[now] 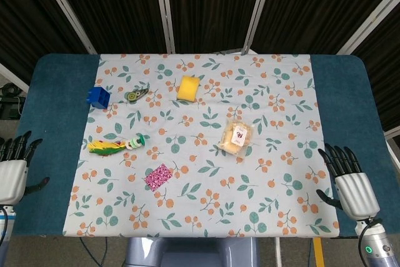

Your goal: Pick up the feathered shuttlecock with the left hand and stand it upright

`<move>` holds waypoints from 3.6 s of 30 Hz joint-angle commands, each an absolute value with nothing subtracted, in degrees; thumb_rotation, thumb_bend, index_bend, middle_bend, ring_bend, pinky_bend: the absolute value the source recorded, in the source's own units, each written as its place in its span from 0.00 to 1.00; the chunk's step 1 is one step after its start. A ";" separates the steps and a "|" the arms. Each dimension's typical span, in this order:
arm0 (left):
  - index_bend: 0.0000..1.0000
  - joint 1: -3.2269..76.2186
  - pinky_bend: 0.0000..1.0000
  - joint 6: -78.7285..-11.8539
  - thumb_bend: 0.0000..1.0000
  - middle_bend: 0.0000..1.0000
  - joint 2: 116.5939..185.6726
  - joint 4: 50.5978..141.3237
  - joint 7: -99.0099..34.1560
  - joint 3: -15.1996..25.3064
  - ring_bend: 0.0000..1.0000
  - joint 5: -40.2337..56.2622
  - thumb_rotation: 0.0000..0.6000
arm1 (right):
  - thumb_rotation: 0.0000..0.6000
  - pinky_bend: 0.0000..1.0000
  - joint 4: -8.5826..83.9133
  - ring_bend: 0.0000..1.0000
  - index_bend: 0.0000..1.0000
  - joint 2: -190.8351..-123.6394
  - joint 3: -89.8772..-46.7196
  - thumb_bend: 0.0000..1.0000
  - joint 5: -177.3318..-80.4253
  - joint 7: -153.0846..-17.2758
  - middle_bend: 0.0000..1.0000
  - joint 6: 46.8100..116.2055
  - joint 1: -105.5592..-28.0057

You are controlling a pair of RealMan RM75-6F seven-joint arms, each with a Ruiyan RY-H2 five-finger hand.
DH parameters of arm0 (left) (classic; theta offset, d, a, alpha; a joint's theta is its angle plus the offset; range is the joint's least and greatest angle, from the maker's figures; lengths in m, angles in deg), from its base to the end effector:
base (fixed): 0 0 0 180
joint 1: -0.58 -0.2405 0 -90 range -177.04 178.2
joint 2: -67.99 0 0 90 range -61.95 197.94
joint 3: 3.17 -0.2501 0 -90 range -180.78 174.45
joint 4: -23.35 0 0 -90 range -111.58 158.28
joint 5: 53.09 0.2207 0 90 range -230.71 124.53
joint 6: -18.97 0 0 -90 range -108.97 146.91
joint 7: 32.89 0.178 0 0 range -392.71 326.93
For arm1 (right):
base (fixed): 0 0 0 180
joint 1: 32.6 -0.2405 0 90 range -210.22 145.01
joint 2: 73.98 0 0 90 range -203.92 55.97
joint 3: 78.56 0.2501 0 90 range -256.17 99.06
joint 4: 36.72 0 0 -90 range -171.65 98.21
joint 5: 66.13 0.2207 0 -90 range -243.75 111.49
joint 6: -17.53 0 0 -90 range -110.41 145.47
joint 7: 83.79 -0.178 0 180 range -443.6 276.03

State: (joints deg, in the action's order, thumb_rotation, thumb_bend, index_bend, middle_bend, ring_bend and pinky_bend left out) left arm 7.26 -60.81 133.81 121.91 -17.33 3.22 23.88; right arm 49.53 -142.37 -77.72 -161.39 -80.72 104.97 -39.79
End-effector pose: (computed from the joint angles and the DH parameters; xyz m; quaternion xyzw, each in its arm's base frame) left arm -0.3004 0.2346 0.1294 -0.5954 -0.3896 -0.3226 0.6242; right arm -0.2897 -0.2184 0.1214 0.6606 -0.3108 0.4050 0.5504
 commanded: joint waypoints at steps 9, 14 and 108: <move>0.38 17.35 0.00 -50.46 0.28 0.00 141.28 120.45 -2.86 8.87 0.00 6.33 1.00 | 1.00 0.00 49.45 0.00 0.00 -142.36 -77.68 0.09 -161.30 -81.30 0.00 104.83 -39.88; 0.41 20.41 0.00 -49.73 0.32 0.00 144.44 117.74 1.93 10.21 0.00 0.93 1.00 | 1.00 0.00 49.51 0.00 0.00 -142.25 -77.61 0.09 -161.07 -81.84 0.00 104.72 -39.90; 0.57 32.57 0.00 -47.02 0.61 0.00 156.35 108.27 1.10 10.14 0.00 -18.33 1.00 | 1.00 0.00 50.12 0.00 0.00 -141.89 -77.61 0.09 -160.64 -83.25 0.00 104.36 -39.89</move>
State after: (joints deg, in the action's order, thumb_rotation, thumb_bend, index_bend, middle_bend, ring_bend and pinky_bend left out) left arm 32.51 -46.67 156.80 107.71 1.05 10.14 -18.86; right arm 50.11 -141.89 -77.61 -160.64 -83.25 104.36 -39.89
